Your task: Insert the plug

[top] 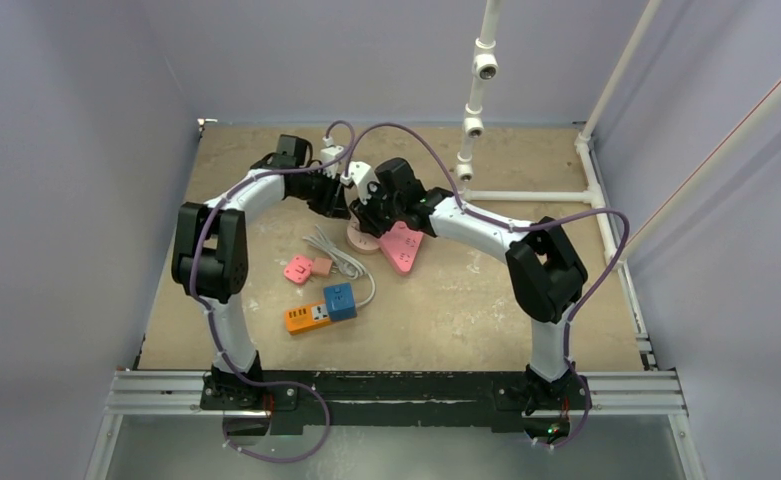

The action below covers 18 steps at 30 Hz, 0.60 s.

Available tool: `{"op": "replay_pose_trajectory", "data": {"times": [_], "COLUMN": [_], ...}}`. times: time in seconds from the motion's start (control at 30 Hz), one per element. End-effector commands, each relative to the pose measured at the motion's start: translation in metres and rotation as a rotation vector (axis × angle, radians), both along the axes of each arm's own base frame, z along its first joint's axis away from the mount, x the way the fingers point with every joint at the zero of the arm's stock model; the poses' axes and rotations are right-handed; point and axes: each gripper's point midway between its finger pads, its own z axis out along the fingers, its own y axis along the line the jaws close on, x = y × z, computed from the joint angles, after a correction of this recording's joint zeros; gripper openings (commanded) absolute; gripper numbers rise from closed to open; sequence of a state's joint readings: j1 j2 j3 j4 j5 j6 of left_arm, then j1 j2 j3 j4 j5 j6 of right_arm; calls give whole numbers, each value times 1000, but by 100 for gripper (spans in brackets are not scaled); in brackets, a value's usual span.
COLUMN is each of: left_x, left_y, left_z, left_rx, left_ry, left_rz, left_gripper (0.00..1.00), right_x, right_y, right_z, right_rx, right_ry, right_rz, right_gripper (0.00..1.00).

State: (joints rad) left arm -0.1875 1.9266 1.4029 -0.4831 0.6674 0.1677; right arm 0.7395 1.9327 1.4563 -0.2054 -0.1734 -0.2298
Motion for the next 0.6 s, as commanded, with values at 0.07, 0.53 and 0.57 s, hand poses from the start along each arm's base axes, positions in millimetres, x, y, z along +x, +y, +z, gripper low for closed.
{"op": "replay_pose_trajectory", "data": {"times": [0.07,0.53,0.57], "left_x": [7,4,4], "left_y": [-8,-8,-9], "left_z": [-2,-6,-7], "left_rx": [-27,-25,-25], "left_ry": [-11,-8,-6], "left_rz": [-18,-30,-32], "left_gripper": [28,21,21], "right_x": [14,16,16], "right_y": [13,12,13], "right_z": [28,14,14], "right_rx": [41,16,17], "right_ry": [-81,-69,-68], "right_rz": [10,12,15], "right_gripper": [0,0,0]}}
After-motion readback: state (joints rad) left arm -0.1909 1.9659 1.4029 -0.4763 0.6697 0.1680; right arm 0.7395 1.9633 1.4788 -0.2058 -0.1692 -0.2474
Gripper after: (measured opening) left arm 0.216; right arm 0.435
